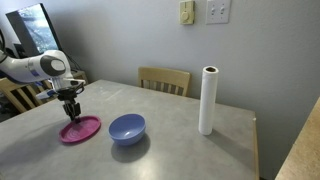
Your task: Pick up the lid and put it on the bowl, and then remove it and put it back on the table
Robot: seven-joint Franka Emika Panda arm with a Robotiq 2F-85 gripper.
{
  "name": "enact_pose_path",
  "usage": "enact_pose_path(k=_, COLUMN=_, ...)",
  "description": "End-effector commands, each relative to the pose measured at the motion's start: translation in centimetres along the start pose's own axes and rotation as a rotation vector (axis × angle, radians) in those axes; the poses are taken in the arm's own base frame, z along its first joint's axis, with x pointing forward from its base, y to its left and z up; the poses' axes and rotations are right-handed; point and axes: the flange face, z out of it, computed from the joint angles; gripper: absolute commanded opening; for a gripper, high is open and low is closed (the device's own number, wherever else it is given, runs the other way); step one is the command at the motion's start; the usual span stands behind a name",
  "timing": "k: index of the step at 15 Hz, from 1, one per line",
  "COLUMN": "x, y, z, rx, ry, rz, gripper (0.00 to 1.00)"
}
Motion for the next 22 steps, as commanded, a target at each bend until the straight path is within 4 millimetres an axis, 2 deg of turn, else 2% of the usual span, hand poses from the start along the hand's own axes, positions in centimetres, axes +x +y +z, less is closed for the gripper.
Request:
enact_pose_path(k=1, x=0.1, y=0.3, z=-0.2, rx=-0.021, ry=0.005, rz=0.003, gripper=0.18)
enact_pose_path(k=3, x=0.1, y=0.2, z=-0.4, rx=-0.011, ry=0.007, rz=0.0, gripper=0.02)
enact_pose_path(k=5, x=0.1, y=0.1, z=-0.5, rx=-0.003, ry=0.009, rz=-0.003, gripper=0.0)
enact_pose_path(k=12, x=-0.6, y=0.0, z=-2.2, rx=-0.017, ry=0.026, rz=-0.006, gripper=0.03)
enact_pose_path(k=16, x=-1.6, y=-0.4, z=-4.3, rx=-0.07, ry=0.015, rz=-0.019, gripper=0.03)
enact_pose_path(k=22, x=-3.8, y=-1.2, z=-7.8, rx=-0.243, ry=-0.05, rz=-0.046, gripper=0.03)
